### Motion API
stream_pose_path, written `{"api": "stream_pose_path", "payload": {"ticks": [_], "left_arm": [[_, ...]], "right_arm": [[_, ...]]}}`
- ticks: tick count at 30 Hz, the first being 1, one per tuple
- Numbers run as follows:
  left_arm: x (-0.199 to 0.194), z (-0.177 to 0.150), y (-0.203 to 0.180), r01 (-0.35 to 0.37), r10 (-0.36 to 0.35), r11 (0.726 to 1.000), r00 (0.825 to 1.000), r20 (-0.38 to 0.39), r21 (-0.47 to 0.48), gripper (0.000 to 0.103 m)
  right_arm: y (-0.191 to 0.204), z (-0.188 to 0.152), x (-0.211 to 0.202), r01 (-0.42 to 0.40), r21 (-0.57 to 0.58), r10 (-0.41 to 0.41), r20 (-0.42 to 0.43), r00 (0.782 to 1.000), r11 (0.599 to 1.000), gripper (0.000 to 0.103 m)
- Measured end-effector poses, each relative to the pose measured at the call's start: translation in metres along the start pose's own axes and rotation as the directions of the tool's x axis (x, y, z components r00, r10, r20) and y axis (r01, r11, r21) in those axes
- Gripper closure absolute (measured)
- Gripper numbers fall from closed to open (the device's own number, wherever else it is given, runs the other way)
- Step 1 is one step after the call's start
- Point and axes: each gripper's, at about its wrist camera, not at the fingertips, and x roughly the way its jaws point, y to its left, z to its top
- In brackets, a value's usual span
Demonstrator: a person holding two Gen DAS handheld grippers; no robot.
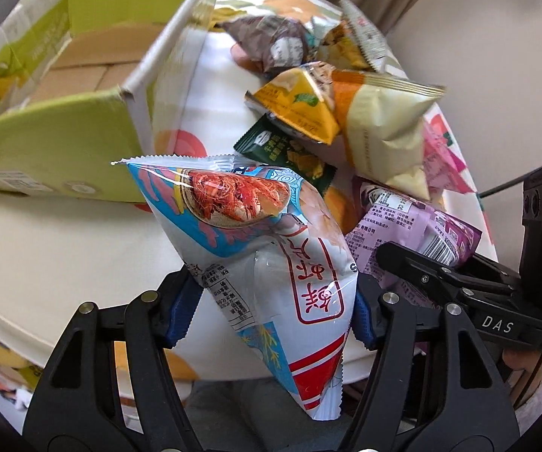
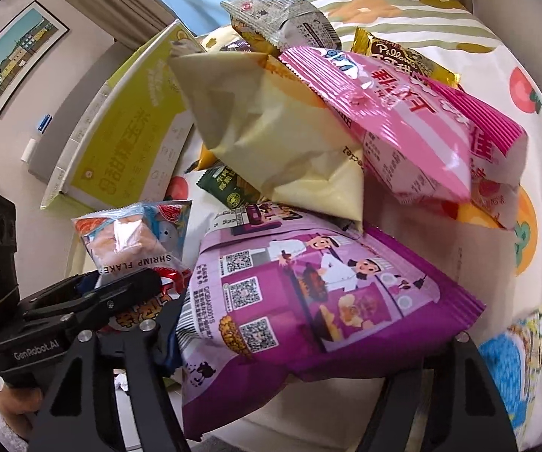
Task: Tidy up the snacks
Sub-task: 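Carry both bags over the green box and open both tools to drop them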
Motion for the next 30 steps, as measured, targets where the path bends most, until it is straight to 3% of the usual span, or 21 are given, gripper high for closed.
{"api": "stream_pose_path", "payload": {"ticks": [11,19,30], "left_arm": [[-0.073,0.001,-0.017,-0.003,-0.001,0.999,0.994,0.105,0.038,0.039],[-0.116,0.019,-0.017,-0.005,0.002,1.000,0.976,0.217,0.011,0.039],[-0.167,0.069,0.053,-0.081,0.092,0.996,0.943,0.319,-0.047,0.039]], "right_arm": [[0.009,-0.012,-0.058,-0.005,-0.008,0.005,0.041,0.999,1.000,0.037],[0.029,0.000,-0.099,0.010,-0.116,0.006,0.138,0.990,0.993,0.037],[0.098,0.053,-0.100,0.000,-0.257,0.049,0.187,0.981,0.966,0.037]]}}
